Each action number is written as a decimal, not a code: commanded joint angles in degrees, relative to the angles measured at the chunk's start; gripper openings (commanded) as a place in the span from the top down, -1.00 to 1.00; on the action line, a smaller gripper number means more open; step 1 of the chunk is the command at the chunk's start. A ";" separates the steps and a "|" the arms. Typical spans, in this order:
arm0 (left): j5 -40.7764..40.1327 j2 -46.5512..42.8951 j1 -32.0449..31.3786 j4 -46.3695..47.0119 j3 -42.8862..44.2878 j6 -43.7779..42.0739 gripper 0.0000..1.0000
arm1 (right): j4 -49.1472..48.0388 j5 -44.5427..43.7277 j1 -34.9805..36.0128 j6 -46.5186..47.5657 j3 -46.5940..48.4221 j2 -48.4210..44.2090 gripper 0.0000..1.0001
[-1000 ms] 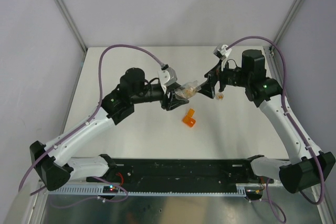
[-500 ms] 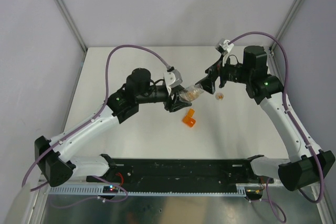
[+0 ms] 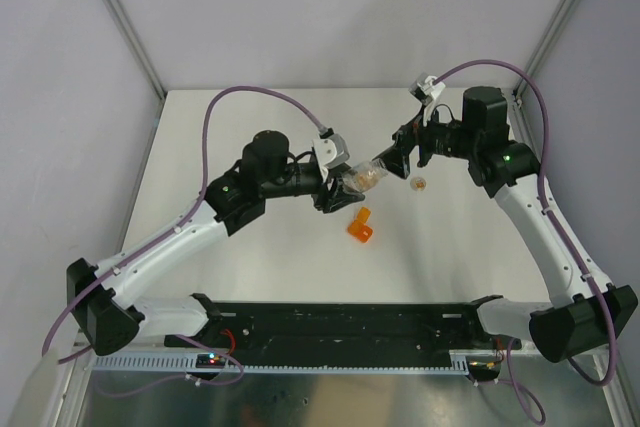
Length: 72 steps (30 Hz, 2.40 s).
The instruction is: Sort the pills into containers
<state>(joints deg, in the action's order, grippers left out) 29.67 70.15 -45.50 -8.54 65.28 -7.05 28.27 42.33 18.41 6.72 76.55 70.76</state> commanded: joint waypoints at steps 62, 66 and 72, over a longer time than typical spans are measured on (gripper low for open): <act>-10.78 -4.58 1.09 -3.06 -6.55 -7.22 1.00 | 2.52 -35.40 -7.51 3.26 3.07 38.81 -0.82; -10.57 -4.13 1.08 -3.21 -6.40 -7.35 1.00 | 3.11 -35.31 -8.20 3.33 3.21 40.07 -0.79; -10.17 -3.74 1.10 -3.23 -6.32 -7.54 1.00 | 3.44 -34.94 -8.65 3.42 3.63 41.27 -0.73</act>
<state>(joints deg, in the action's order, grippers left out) 19.62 66.94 -44.82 -13.04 58.81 -13.17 31.48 7.84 9.93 9.08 77.69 110.52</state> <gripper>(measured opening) 0.558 0.881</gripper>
